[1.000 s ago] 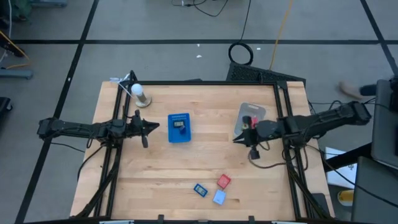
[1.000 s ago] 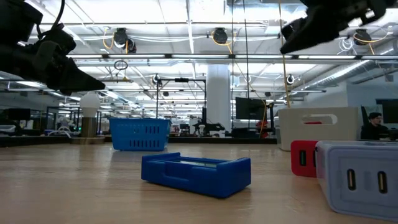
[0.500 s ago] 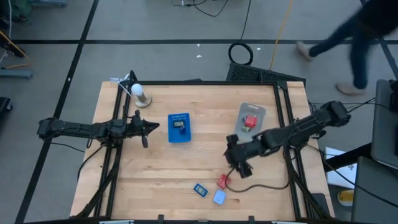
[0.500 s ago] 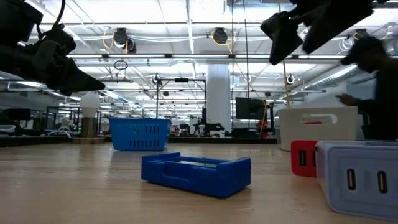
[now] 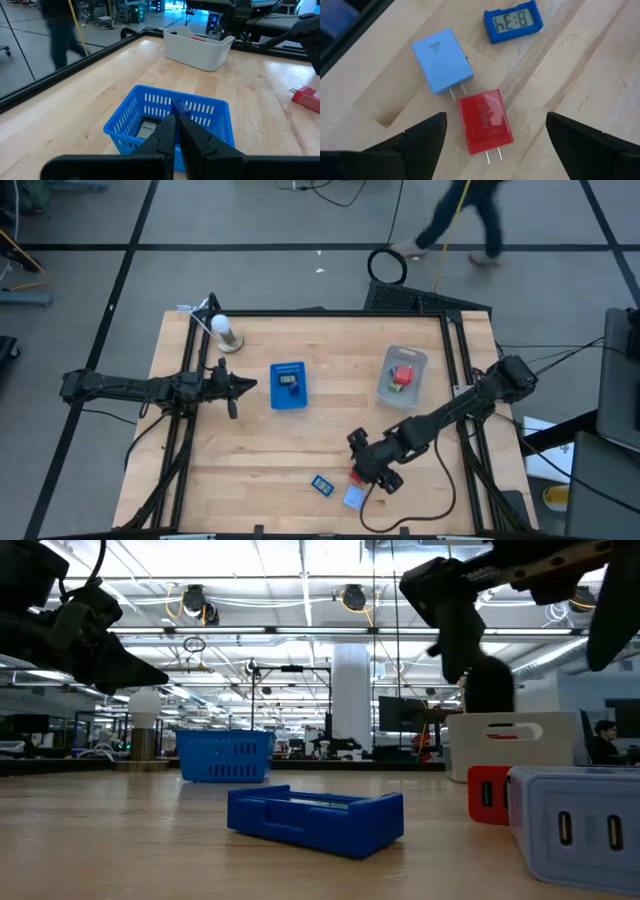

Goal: Pick & Place Office items
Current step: Put the red charger adapter into the white bin

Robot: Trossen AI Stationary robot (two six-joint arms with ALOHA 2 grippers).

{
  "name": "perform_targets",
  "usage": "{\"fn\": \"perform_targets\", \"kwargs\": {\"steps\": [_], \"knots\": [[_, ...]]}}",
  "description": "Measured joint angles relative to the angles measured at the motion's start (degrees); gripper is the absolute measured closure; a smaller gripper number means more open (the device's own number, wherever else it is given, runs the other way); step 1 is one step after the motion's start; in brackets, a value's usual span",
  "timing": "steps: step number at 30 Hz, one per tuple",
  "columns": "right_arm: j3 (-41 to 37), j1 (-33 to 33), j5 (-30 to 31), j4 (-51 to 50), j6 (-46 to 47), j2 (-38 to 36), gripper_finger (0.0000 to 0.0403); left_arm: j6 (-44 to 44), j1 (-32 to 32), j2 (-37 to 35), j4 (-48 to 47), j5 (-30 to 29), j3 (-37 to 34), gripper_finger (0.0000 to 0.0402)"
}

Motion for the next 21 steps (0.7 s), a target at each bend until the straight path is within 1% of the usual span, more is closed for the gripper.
{"fn": "perform_targets", "kwargs": {"steps": [4, 8, 13, 16, 21], "knots": [[0.0, -1.1, -0.8, -1.4, -0.3, 1.2, 0.0067, 0.2, 0.0, 0.0, 0.0, 0.0, 0.0, 0.038], [0.0, -0.8, -1.4, -0.9, -4.7, 4.4, 0.0067, 0.3, 0.0, 0.0, 0.1, 0.0, 0.0, 0.038], [0.0, -1.0, -3.0, -1.9, -5.5, 8.6, 0.0067, 0.3, 0.0, 0.0, 0.2, 1.4, 0.0, 0.038], [0.0, -0.9, -2.9, 0.1, -6.9, 9.6, 0.0067, 0.3, 0.0, 0.0, 0.2, 2.4, 0.0, 0.038], [0.0, -0.8, -3.0, 0.5, -8.3, 9.6, 0.0067, 0.3, 0.0, 0.0, 0.2, 2.3, 0.0, 0.038]]}}
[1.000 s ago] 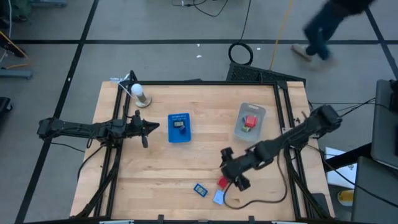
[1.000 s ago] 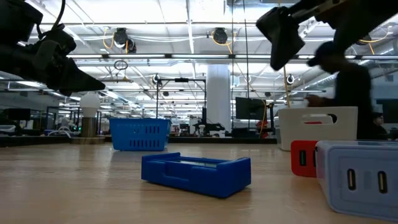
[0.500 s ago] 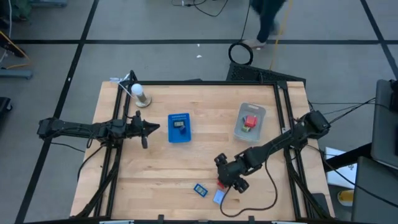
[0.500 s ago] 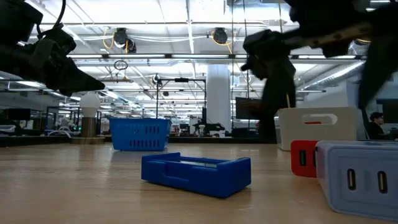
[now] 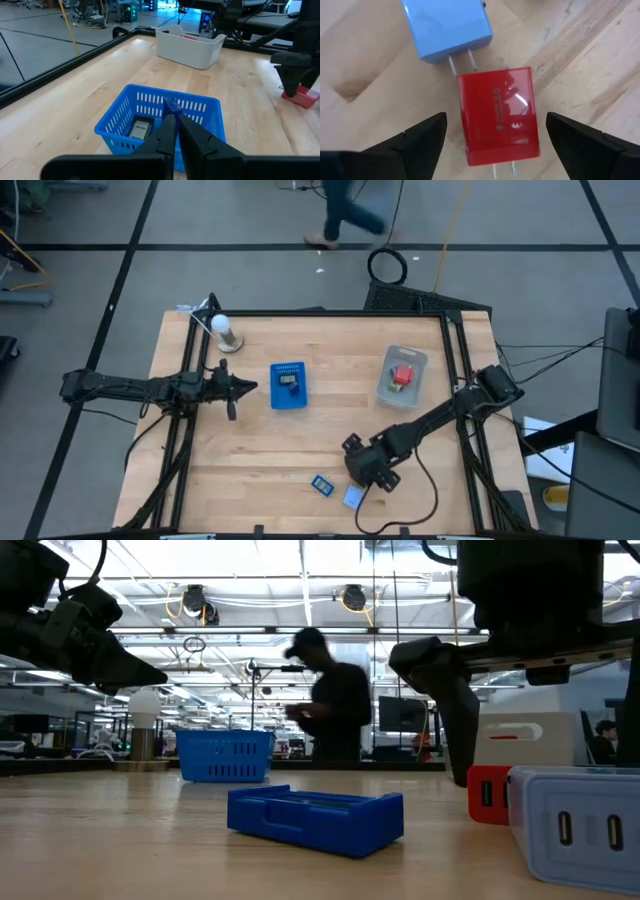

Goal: Pick & Place Office items
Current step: Put the red charger adapter into the white bin

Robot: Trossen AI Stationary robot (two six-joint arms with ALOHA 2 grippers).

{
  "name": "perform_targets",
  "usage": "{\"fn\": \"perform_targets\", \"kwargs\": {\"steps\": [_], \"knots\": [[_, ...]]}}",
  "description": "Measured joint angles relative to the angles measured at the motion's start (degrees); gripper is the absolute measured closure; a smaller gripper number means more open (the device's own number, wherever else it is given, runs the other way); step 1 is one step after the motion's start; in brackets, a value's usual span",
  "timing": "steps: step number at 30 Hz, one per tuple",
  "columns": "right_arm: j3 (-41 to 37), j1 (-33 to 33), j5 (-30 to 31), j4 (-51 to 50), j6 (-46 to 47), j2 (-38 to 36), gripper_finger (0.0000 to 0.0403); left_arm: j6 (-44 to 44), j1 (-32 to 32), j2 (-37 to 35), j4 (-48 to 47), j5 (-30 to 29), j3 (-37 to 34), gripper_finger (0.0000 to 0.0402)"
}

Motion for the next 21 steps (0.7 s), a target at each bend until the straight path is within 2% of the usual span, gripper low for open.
{"fn": "perform_targets", "kwargs": {"steps": [4, 9, 15, 21], "knots": [[0.0, -0.3, -2.4, 0.4, -1.0, 0.0, 0.0078, 0.0, 0.0, 0.0, 0.0, 0.0, 0.0, 0.038], [-0.3, -1.0, -2.9, 1.3, -1.6, 0.0, 0.0113, 0.1, 0.0, 0.0, -0.1, 0.0, 0.0, 0.038], [-2.0, -2.0, -2.7, 1.1, 1.2, -0.1, 0.0195, 0.1, 0.0, 0.0, -0.3, 0.0, 0.0, 0.038], [-3.4, -3.5, -2.6, 0.0, 4.8, -1.9, 0.0199, 0.1, 0.0, 0.0, -0.3, 0.0, 0.0, 0.038]]}}
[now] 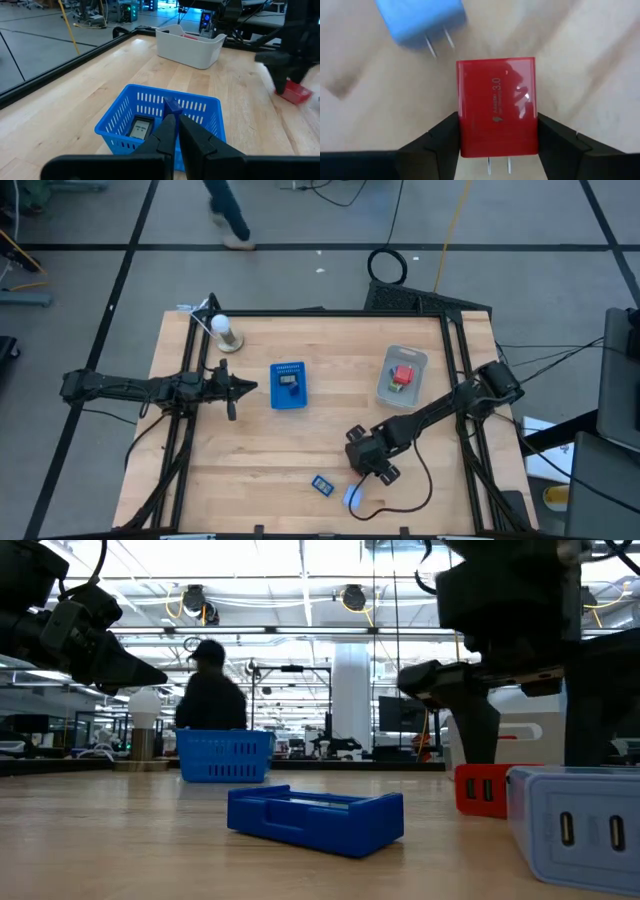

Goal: Pick & Place Office items
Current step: Put the red charger adapter into the white bin

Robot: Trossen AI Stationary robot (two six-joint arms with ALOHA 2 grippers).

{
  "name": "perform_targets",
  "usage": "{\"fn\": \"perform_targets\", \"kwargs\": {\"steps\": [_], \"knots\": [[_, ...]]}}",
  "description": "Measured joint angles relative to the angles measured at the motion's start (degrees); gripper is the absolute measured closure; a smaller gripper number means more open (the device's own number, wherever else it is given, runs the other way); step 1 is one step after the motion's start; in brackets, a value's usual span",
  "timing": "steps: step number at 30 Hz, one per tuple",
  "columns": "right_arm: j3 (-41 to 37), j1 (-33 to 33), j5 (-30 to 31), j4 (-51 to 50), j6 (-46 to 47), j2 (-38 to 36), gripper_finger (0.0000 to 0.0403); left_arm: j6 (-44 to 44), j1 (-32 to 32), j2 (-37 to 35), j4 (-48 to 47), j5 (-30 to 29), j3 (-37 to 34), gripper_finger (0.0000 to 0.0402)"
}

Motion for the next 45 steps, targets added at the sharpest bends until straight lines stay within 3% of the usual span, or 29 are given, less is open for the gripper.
{"fn": "perform_targets", "kwargs": {"steps": [8, 12, 17, 22, 32, 39, 45], "knots": [[-0.2, -0.4, 6.3, 0.9, -0.4, -11.2, 0.0199, 0.0, 0.0, 0.0, -0.1, 0.0, 0.0, 0.038], [-2.0, -0.7, 7.2, 8.0, -1.4, -19.9, 0.0199, 0.0, 0.0, 0.0, -0.1, 0.0, 0.0, 0.038], [-10.5, -2.7, 8.4, 22.4, 2.1, -32.8, 0.0199, 0.0, 0.0, 0.0, -0.3, 0.0, 0.0, 0.038], [-20.8, -6.4, 17.5, 32.0, 7.5, -47.0, 0.0199, 0.1, 0.0, 0.0, -0.3, -0.1, 0.0, 0.038], [-37.7, -13.4, 18.1, 34.6, 8.9, -69.8, 0.0199, 0.4, 0.0, 0.0, -0.1, -0.2, 0.0, 0.038], [-46.2, -14.0, 23.9, 36.6, 9.5, -79.9, 0.0199, 0.9, 0.0, 0.0, -0.1, -0.3, 0.0, 0.038], [-51.4, -14.0, 24.3, 36.7, 9.8, -86.3, 0.0199, 0.8, 0.0, 0.0, -0.1, -0.3, 0.0, 0.038]]}}
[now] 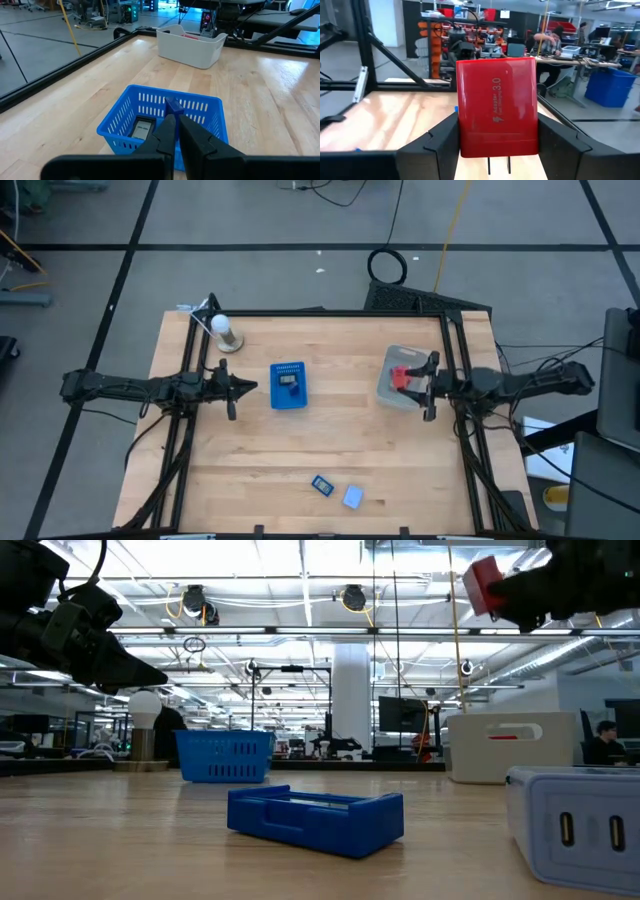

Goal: Pick & Place Office items
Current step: Put the red charger adapter into the white bin

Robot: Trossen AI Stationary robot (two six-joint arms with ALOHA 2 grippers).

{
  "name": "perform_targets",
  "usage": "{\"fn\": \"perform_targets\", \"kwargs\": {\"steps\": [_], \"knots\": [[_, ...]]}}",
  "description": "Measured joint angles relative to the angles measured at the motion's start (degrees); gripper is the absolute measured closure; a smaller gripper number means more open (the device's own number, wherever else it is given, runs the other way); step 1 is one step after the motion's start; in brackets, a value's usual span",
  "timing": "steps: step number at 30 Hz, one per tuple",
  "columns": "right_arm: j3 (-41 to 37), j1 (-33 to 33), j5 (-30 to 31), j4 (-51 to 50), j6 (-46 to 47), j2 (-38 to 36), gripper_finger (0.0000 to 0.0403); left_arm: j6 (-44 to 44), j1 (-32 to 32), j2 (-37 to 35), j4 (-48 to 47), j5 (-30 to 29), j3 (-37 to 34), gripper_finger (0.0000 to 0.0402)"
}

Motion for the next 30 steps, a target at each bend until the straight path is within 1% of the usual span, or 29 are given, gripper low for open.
{"fn": "perform_targets", "kwargs": {"steps": [2, 7, 11, 15, 17, 20, 23, 27, 30], "knots": [[-1.7, -0.5, 1.0, 0.3, -0.1, -1.1, 0.0199, 0.0, 0.0, 0.0, 0.0, 0.0, 0.0, 0.038], [-4.2, -1.9, 0.8, 0.7, 1.4, -2.5, 0.0199, 0.0, 0.0, 0.0, -0.2, 0.0, 0.0, 0.038], [-4.3, -1.9, -0.4, 1.3, 1.1, -3.0, 0.0199, 0.0, 0.0, 0.0, -0.2, 0.0, 0.0, 0.038], [-3.7, -1.9, -0.4, 1.2, 0.7, -3.0, 0.0199, 0.2, 0.0, 0.0, -0.2, 0.0, 0.0, 0.038], [-2.6, -1.9, 0.1, -0.5, 0.4, -2.9, 0.0199, 0.2, 0.0, 0.0, -0.2, 0.0, 0.0, 0.038], [1.6, -2.3, 5.2, -7.6, 0.1, -1.6, 0.0199, 0.2, 0.0, 0.0, -0.2, 0.0, 0.0, 0.038], [6.2, -4.1, 8.9, -16.5, 0.2, 1.9, 0.0199, 0.2, 0.0, 0.0, 0.3, 0.0, 0.0, 0.038], [12.0, -8.0, 10.3, -28.4, 4.2, 10.1, 0.0199, 0.2, 0.0, 0.0, 0.4, 0.0, 0.0, 0.038], [14.6, -11.0, 10.3, -33.9, 6.9, 16.9, 0.0199, 0.3, 0.0, 0.0, 0.4, 0.0, 0.0, 0.038]]}}
